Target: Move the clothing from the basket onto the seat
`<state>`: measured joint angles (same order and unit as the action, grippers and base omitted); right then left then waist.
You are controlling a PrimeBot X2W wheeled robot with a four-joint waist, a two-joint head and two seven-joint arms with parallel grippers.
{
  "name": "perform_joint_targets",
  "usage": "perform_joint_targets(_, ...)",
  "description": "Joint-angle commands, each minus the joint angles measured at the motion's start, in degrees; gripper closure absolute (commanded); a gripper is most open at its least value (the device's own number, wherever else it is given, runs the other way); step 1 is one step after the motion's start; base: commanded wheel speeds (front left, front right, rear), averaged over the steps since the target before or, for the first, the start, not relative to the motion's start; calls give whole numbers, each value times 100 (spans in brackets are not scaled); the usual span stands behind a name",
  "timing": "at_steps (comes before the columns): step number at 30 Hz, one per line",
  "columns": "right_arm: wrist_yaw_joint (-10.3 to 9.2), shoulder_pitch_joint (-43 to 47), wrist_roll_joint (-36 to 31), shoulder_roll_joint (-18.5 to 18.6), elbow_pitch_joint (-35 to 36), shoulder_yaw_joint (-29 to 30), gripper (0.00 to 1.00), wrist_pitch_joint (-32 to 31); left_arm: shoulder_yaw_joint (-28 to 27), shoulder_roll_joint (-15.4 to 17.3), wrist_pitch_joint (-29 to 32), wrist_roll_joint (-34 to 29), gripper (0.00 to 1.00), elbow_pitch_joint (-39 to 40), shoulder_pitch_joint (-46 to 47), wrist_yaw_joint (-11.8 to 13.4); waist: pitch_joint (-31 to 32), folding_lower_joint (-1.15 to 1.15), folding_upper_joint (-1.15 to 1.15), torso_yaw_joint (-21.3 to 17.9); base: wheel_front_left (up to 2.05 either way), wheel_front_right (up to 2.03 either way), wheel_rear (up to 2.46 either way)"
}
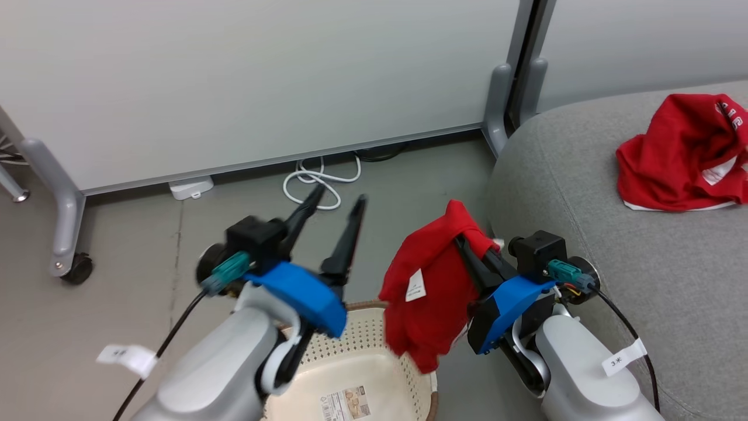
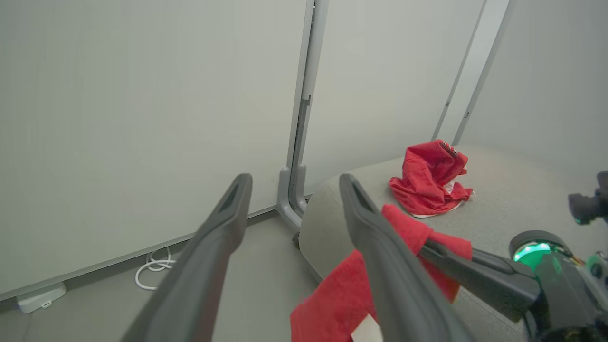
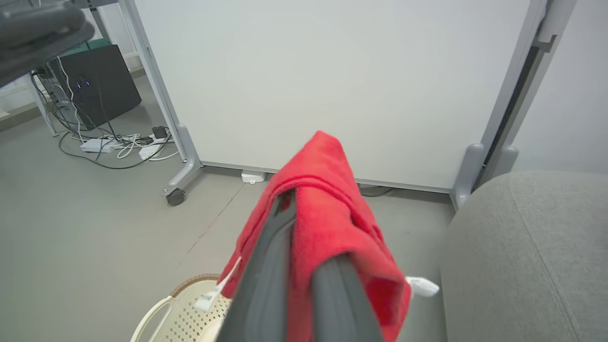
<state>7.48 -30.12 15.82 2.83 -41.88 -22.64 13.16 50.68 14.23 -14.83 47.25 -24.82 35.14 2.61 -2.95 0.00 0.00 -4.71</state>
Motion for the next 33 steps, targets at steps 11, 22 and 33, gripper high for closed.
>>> perform_joint_targets(11, 3, 284, -131, 10, 680, 132, 100, -176, -1899, 470, -36, -1131, 0, 1259, -1870, -58, -279, 0, 0, -488, 0, 0, 0)
perform_joint_targets(22, 2, 621, -140, 10, 1304, 141, 100, -379, -3162, 356, -38, -1874, 0, 1524, -3182, -310, -484, 0, 0, -1339, 0, 0, 0)
perform_joint_targets(33, 3, 866, -61, 9, 1653, 208, 100, -429, -3521, 255, -38, -2349, 0, 1523, -3425, -628, -605, 0, 0, -2183, 0, 0, 0)
